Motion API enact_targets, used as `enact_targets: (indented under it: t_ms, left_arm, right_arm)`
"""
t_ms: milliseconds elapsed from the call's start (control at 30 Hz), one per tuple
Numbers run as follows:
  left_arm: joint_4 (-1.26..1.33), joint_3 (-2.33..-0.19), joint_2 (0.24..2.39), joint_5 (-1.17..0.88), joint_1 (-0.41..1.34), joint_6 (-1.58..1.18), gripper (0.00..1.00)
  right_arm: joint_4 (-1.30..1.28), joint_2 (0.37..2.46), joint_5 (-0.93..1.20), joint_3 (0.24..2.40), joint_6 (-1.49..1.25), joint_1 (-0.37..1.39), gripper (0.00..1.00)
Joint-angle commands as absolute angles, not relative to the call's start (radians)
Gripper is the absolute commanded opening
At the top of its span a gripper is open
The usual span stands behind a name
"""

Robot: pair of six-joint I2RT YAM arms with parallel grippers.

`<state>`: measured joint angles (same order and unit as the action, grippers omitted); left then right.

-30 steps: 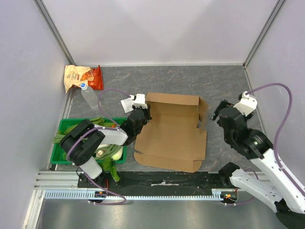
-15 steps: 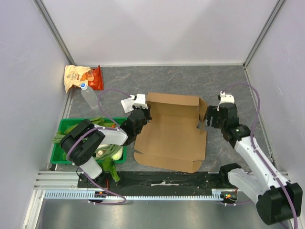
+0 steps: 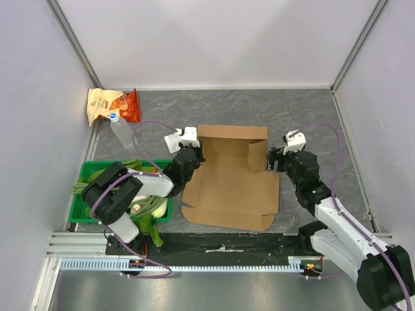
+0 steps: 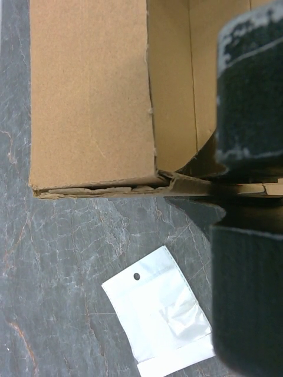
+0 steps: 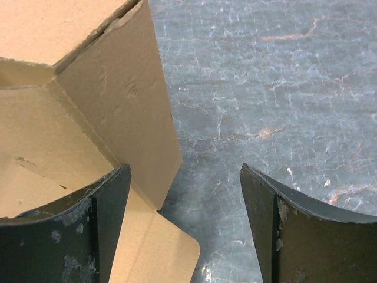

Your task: Fold the paper box

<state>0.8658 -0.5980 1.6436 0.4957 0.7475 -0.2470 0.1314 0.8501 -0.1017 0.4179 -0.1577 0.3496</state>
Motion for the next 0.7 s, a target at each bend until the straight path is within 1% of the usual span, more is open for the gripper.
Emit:
enact_targets:
  t_ms: [0, 100, 233, 267, 333, 433, 567, 667]
  left_arm:
    - [0.867, -0.624, 1.651, 0.466, 0.761, -0.218, 0.02]
    - [0.864, -0.621, 1.646, 0.465, 0.762, -0.216, 0.02]
    - [0.864, -0.621, 1.643, 0.466, 0.762, -0.210, 0.02]
    - [0.862, -0.621, 1.641, 0.466, 0.761, -0.210, 0.02]
    - [0.862, -0.621, 1.641, 0.468, 0.761, -0.210, 0.02]
    - [0.862, -0.621, 1.641, 0.466, 0.762, -0.212, 0.02]
    - [0.856, -0.618, 1.637, 0.468, 0.762, -0.213, 0.02]
    - [0.853, -0.620, 1.632, 0.468, 0.762, -0.206, 0.02]
  right_arm:
    - [0.389, 0.856, -0.037, 0.374, -0.120, 0.364, 0.83]
    - [0.417, 0.845, 0.034, 0.348, -0.112, 0.364, 0.83]
    - [0.277, 0.867, 0.071, 0.408, -0.150, 0.365, 0.83]
    - [0.261, 0.877, 0.115, 0.426, -0.167, 0.364, 0.81]
    - [0.239, 0.882, 0.127, 0.431, -0.179, 0.368, 0.80]
    - [0.279, 0.874, 0.120, 0.408, -0.183, 0.370, 0.82]
    - [0.255, 0.899, 0.152, 0.428, -0.176, 0.370, 0.86]
    - [0.215, 0.897, 0.170, 0.425, -0.190, 0.370, 0.87]
